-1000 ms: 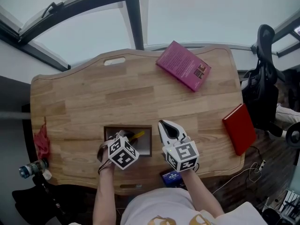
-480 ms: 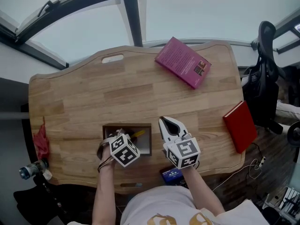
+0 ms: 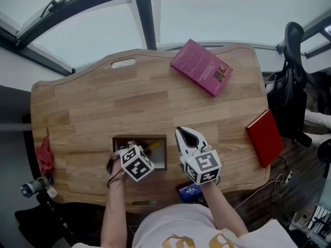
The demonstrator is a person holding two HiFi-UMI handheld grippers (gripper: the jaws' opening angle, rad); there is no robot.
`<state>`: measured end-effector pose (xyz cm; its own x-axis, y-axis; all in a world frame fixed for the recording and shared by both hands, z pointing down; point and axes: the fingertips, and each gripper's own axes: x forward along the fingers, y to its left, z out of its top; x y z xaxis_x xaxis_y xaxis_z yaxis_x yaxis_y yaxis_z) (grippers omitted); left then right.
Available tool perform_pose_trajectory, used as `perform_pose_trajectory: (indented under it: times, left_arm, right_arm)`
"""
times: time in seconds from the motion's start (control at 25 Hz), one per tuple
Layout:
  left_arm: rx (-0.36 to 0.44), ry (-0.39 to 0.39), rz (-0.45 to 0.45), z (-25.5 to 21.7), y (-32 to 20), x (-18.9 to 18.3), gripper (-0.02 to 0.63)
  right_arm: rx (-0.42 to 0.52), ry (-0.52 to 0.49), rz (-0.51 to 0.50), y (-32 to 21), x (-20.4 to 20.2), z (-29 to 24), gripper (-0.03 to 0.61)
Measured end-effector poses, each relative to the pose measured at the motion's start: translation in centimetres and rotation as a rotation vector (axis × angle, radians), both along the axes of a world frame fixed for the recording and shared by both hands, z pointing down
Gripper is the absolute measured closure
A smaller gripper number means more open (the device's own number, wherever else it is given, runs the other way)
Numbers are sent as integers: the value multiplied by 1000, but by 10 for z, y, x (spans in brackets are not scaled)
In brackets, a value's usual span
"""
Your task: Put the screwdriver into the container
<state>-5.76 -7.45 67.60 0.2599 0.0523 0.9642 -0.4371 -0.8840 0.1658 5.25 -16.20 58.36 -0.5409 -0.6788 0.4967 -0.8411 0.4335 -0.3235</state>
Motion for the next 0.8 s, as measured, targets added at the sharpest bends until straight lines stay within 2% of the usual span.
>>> perform_pose_trajectory:
  times: [0.2,0.4,0.6,0.8]
  left_arm:
    - [1,1,-5,-1,0,1,520]
    - [7,35,-37,-10,-1,2,520]
    - [61,62,-69,-25,-5,0,525]
    - [138,105,-146,-41,-11,-4,567]
  right_arm:
    - [5,2,3,-1,3,-2,546]
    - [17,7,5,1,2,-8,546]
    - [41,11,2,7,-1,-19,546]
    - [66,17,-5,19,-7,-31,546]
